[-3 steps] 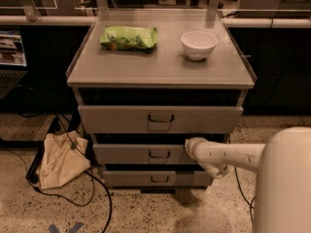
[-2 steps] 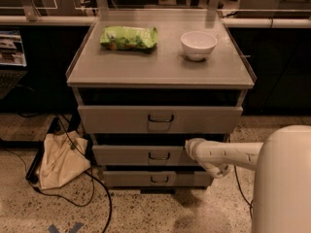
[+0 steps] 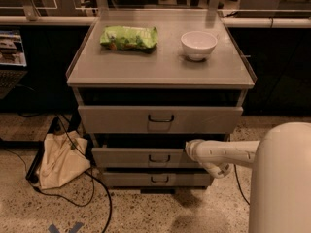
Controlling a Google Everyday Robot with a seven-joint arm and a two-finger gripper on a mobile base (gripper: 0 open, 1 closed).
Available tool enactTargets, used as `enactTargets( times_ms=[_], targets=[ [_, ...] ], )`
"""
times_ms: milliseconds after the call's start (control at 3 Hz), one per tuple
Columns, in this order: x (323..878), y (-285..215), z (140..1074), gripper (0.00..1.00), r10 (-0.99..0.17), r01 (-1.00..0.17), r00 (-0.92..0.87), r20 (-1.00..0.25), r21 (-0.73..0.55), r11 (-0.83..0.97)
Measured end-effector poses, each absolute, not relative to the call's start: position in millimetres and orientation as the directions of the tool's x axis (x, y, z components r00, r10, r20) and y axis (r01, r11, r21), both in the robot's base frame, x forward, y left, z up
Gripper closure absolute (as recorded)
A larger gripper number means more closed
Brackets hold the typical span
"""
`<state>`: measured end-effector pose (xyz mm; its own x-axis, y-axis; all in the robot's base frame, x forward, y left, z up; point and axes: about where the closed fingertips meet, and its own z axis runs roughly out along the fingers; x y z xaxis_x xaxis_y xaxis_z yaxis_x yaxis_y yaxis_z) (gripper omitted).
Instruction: Open middle drawer
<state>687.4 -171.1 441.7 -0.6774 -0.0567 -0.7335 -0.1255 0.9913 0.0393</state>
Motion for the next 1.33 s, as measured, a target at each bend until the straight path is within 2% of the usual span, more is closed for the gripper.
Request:
enactTargets(
  times_ms=[333,667,1333],
  targets=[
    [673.4,-178.9,438.7,1.0,-0.028,-0.111,-0.71,-0.704,0.073,0.991],
    [637.2,-210.6,439.9,1.0,0.058,-0.041,-0.77,-0.636,0.14,0.989],
    [584.9,-209.8,450.1,1.0,0.097,-0.075,-0.84,-0.533,0.293,0.953]
  ],
)
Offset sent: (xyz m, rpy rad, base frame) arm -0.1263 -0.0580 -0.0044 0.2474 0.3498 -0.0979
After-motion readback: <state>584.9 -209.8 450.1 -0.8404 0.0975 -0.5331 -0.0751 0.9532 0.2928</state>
